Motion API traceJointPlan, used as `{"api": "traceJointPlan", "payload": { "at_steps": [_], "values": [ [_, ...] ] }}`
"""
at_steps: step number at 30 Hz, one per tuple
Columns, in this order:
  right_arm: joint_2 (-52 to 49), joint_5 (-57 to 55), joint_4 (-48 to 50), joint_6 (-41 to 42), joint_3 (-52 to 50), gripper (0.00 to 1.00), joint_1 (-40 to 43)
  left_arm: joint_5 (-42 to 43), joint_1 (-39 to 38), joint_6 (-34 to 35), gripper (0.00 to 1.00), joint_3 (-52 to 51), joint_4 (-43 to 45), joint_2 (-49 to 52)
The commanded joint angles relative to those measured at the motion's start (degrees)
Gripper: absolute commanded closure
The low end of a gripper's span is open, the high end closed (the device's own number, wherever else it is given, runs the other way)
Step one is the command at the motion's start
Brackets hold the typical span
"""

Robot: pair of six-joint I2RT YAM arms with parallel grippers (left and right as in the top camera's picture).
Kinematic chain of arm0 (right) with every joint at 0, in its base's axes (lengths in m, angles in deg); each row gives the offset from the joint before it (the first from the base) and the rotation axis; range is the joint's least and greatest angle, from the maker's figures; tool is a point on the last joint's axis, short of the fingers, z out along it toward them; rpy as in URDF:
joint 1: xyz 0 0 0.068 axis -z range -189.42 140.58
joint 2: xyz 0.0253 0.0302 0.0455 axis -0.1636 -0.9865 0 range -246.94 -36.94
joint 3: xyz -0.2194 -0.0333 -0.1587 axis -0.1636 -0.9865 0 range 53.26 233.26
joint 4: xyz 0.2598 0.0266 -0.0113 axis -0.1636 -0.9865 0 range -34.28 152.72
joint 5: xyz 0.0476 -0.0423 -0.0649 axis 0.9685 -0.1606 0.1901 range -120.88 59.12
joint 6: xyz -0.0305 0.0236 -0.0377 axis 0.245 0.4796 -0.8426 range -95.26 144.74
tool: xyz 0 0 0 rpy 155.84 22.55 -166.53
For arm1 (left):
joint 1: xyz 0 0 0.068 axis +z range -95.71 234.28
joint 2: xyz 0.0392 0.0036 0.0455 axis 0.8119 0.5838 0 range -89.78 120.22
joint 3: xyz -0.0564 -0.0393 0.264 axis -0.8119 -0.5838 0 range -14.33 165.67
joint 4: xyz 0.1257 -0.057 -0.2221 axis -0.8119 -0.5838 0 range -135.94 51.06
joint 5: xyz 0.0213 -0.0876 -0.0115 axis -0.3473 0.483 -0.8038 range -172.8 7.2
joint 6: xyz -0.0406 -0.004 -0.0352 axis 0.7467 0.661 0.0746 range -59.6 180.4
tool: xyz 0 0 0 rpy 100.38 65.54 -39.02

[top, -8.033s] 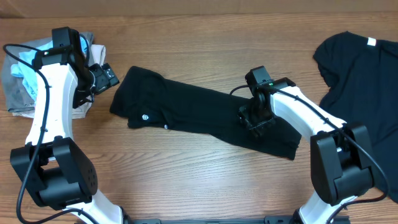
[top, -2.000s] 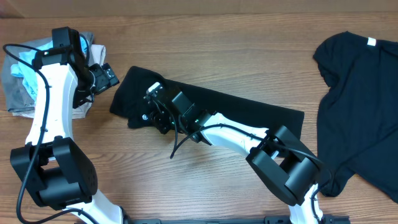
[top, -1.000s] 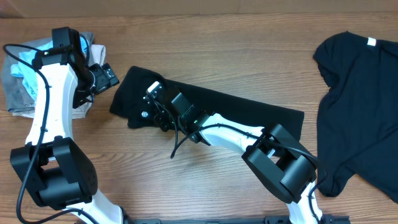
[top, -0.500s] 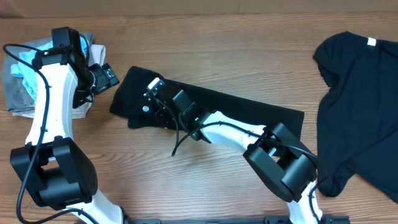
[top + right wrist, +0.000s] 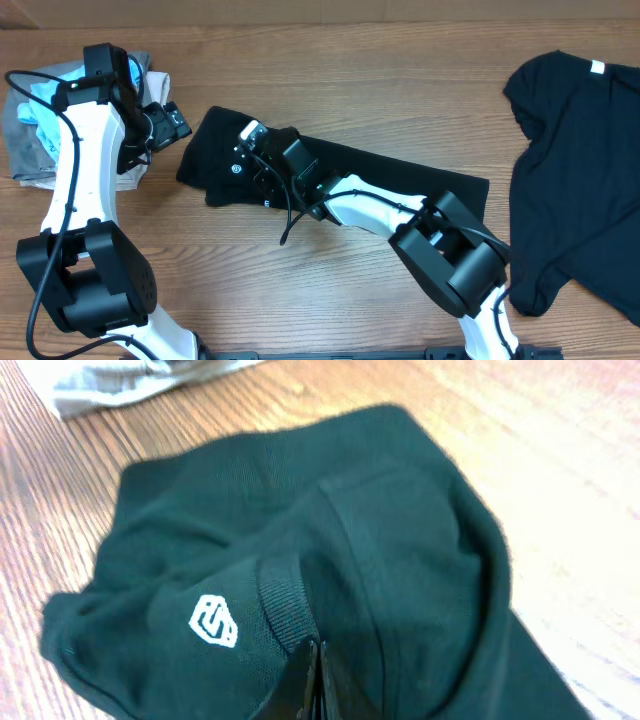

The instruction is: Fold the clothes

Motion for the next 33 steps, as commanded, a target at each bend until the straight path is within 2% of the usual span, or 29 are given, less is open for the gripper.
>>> {"api": "traceJointPlan", "payload": {
  "at_steps": [1, 8, 12, 15, 24, 30, 33],
  "values": [
    [-2.38, 0.44, 1.01, -0.76, 1.25, 0.96, 1.42, 0.61, -0.33, -0.11, 0.00, 0.68, 0.00, -0.42],
    [-2.51, 0.48, 2.19, 1.57, 1.25, 0.96, 2.45, 0.61, -0.33, -0.11, 0.00, 0.68, 0.00, -0.39],
    [-0.17, 0.50, 1.88, 4.22, 1.36, 0.79, 2.45, 0.61, -0.33, -0.11, 0.00, 0.68, 0.00, -0.42],
    [4.13, 0.90, -0.17, 5.92, 1.36, 0.75, 2.45, 0.61, -0.33, -0.11, 0.00, 0.68, 0.02, -0.39],
    [16.39, 0.90, -17.77, 5.84, 1.36, 0.69, 2.73, 0.61, -0.33, -0.11, 0.00, 0.68, 0.02, -0.39],
    [16.04, 5.77, -31.23, 1.75, 1.18, 0.69, 2.71, 0.61, -0.33, -0.11, 0.00, 0.68, 0.02, -0.39],
    [15.02, 6.40, -34.53, 1.73, 1.18, 0.70, 2.71, 0.61, -0.33, -0.11, 0.00, 0.68, 0.02, -0.42]
  ]
}}
